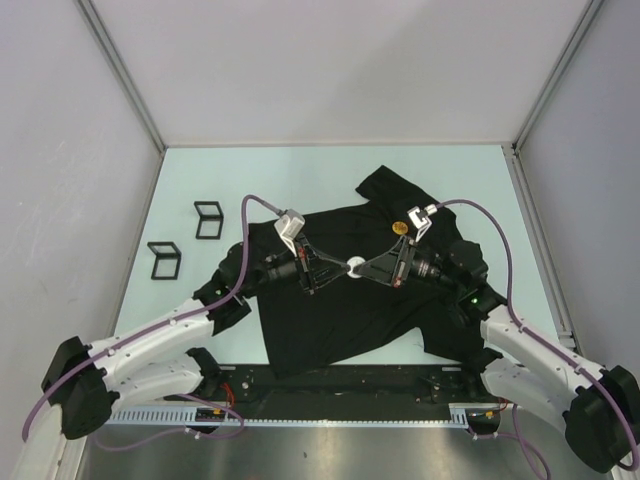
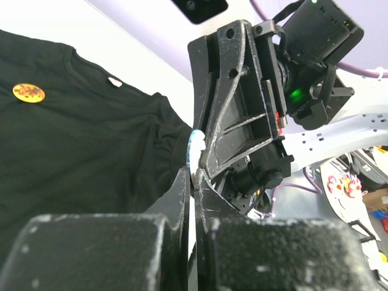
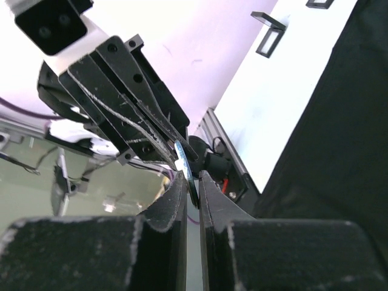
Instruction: Remove the brooch from the garment
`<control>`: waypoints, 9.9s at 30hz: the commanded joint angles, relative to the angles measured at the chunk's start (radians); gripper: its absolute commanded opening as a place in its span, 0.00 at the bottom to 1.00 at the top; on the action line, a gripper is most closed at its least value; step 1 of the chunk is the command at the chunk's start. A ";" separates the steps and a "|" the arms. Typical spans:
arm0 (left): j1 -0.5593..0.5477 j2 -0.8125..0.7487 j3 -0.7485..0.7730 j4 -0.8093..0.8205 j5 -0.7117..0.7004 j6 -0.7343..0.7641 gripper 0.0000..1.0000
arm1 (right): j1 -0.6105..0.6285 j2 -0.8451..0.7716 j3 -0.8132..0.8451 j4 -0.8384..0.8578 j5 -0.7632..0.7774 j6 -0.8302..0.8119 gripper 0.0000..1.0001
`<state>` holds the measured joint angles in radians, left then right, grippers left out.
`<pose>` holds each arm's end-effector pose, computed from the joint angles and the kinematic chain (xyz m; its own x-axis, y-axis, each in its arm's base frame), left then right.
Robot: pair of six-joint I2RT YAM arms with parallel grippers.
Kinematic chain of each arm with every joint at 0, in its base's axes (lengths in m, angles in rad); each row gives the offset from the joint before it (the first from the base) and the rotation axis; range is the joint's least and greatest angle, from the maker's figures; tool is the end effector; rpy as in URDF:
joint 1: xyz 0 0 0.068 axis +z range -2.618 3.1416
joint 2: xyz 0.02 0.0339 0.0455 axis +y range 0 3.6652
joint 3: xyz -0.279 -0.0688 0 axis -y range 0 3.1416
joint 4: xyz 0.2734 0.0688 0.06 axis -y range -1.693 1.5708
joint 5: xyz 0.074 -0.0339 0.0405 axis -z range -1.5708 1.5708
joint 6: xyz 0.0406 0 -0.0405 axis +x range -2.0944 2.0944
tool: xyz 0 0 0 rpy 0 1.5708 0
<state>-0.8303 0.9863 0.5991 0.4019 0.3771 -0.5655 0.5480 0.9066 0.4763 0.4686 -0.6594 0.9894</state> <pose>0.1601 -0.1973 0.3001 -0.4925 -0.1996 -0.8471 0.7945 0.2943 -0.5312 0.1813 0.1398 0.2777 -0.7629 0.3082 -0.5684 -0.5404 0.1787 0.8222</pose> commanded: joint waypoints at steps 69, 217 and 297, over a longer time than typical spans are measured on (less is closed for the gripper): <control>0.651 0.836 0.631 -0.695 -1.295 0.596 0.01 | -0.223 0.281 0.157 -0.300 0.173 -0.577 0.75; 0.013 1.503 1.699 -0.908 -0.302 0.501 0.46 | -0.533 0.893 0.272 0.022 0.319 -0.118 0.31; -0.021 1.516 1.668 -0.885 -0.488 0.619 0.34 | -0.491 0.973 0.329 0.105 0.181 -0.008 0.09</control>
<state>-0.8558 2.5340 2.2642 -0.5385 -0.0689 0.0360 0.0479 1.8778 0.7807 0.5552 -0.4522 0.9764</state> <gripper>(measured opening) 0.370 0.089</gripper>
